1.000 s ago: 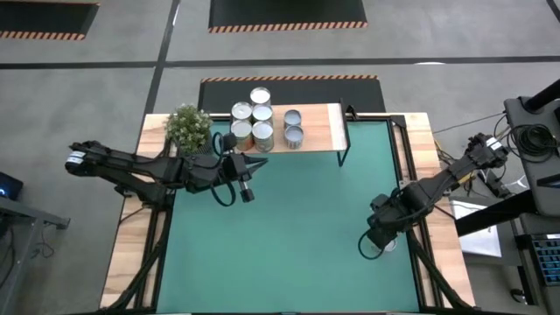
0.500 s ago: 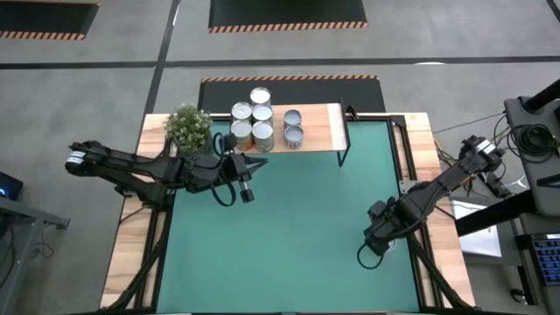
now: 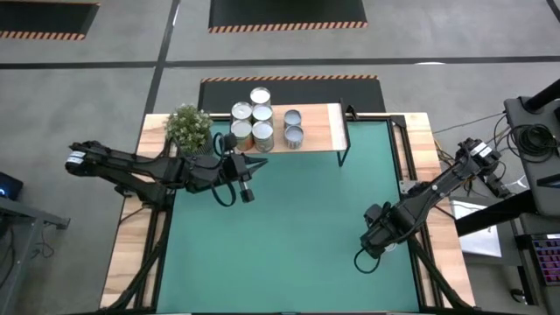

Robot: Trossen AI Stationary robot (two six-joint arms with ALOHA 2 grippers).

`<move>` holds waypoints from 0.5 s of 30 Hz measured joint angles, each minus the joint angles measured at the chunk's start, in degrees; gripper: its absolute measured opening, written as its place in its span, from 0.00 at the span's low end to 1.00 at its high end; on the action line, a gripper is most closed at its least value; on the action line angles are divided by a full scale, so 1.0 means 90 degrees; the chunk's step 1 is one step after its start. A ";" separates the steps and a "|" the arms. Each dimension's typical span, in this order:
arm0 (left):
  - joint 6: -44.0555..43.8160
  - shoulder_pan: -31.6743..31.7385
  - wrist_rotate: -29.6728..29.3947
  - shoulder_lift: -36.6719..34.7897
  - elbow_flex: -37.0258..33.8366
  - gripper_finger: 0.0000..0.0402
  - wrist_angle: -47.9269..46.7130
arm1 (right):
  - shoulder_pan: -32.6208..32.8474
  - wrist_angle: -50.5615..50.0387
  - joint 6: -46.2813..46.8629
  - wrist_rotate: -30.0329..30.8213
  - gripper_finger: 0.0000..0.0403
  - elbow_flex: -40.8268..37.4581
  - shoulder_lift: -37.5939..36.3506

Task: Pick and place cans onto a shelf
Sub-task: Put the big canned mixed fruit on the shelf

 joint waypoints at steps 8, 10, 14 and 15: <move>0.0000 0.0000 0.0000 0.0000 0.0000 0.00 0.0000 | 0.0001 0.0007 -0.0291 -0.0171 0.92 -0.0007 0.0398; -0.0001 0.0000 0.0000 0.0000 0.0000 0.00 -0.0001 | 0.0002 0.0082 -0.0402 -0.0175 0.92 -0.0013 0.0506; -0.0002 0.0000 0.0000 0.0000 0.0000 0.00 0.0000 | 0.0000 0.0481 -0.0648 -0.0313 0.89 -0.0049 0.0688; -0.0002 0.0000 0.0000 0.0000 0.0000 0.00 -0.0002 | 0.0000 0.0504 -0.0744 -0.0370 0.87 -0.0049 0.0736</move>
